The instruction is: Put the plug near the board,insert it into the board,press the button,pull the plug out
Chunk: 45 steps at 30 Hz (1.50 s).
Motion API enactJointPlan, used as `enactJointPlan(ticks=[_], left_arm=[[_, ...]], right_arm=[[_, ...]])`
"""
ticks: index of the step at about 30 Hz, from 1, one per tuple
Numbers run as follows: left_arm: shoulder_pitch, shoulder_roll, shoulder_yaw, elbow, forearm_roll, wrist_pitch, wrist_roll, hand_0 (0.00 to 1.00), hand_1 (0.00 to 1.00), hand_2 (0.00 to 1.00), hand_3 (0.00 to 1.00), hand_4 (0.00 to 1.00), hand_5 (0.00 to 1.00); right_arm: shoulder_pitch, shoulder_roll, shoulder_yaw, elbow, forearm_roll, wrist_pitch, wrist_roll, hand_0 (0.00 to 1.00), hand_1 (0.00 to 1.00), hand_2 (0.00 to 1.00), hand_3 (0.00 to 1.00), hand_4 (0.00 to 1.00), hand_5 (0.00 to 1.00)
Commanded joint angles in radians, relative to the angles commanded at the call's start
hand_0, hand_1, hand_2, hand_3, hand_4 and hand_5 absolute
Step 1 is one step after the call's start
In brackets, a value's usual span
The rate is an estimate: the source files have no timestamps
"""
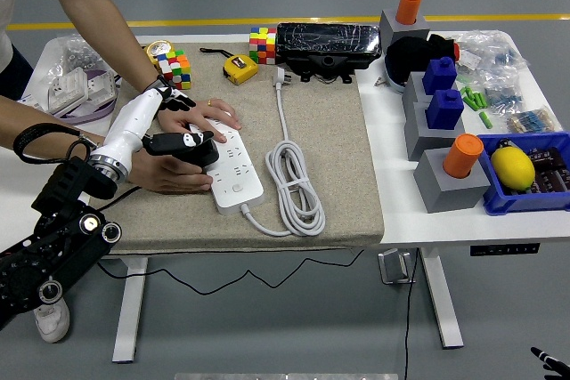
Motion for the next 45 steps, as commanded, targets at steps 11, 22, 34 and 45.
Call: enactJointPlan(ticks=[11,22,34,45], left_arm=[[-0.004,-0.003,-0.004,0.000,-0.002,-0.002,0.000,0.700,0.675,0.646,0.627,0.955,0.361],[-0.004,-0.002,0.001,0.005,0.011,-0.038,0.014,0.733,0.772,0.714,0.673,0.972,0.359],[-0.039,-0.002,0.063,0.069,0.111,-0.136,0.079,0.792,0.827,0.772,0.763,0.998,0.391],[-0.070,-0.015,0.104,0.141,0.052,-0.124,0.073,0.718,0.693,0.651,0.614,0.960,0.207]], right_arm=[[0.004,0.004,0.012,0.000,-0.004,-0.002,0.002,0.645,0.643,0.621,0.549,0.980,0.528],[0.003,0.005,0.010,0.000,-0.003,-0.002,0.004,0.645,0.642,0.619,0.548,0.979,0.527],[0.006,0.004,0.011,0.003,-0.002,-0.001,0.004,0.645,0.642,0.618,0.549,0.979,0.527],[0.005,0.003,0.010,0.006,-0.002,-0.002,0.004,0.646,0.642,0.619,0.548,0.979,0.527]])
